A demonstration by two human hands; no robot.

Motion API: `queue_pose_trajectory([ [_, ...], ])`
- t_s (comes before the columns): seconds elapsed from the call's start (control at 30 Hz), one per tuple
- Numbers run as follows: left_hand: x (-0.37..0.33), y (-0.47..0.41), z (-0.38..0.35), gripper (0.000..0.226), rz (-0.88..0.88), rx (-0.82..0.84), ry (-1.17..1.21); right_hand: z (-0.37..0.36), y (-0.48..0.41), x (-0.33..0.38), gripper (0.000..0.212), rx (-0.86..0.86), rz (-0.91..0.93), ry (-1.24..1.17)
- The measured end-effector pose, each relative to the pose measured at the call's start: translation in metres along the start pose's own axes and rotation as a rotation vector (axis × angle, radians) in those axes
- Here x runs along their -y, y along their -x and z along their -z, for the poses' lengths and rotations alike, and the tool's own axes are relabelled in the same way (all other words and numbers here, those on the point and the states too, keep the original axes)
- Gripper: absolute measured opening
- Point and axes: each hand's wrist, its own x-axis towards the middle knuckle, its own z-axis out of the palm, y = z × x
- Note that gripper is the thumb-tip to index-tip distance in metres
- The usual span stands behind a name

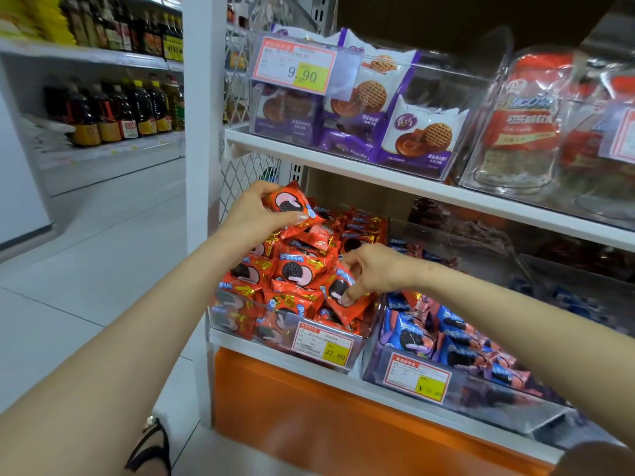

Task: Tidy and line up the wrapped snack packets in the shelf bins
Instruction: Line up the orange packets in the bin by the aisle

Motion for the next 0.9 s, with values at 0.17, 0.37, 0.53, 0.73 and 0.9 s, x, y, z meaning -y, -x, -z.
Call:
queue_pose_trajectory([
  [0.17, 0.001, 0.000, 0.003, 0.059, 0.011, -0.001, -0.004, 0.006, -0.001, 0.006, 0.042, 0.149, -0.032, 0.178],
  [0.37, 0.001, 0.000, 0.004, 0.059, 0.014, -0.002, 0.004, -0.007, -0.006, 0.008, 0.045, 0.028, -0.026, 0.160],
  [0.53, 0.002, 0.000, 0.005, 0.059, 0.007, 0.002, 0.012, -0.017, -0.001, 0.009, 0.037, -0.058, 0.035, 0.312],
  [0.73, 0.004, 0.003, 0.008, 0.060, 0.002, -0.014, -0.008, -0.002, 0.016, 0.032, 0.033, -0.186, 0.113, -0.083],
  [0.9, 0.006, 0.006, 0.008, 0.061, 0.000, -0.029, -0.035, -0.033, 0.008, 0.053, 0.025, -0.183, 0.181, -0.086],
])
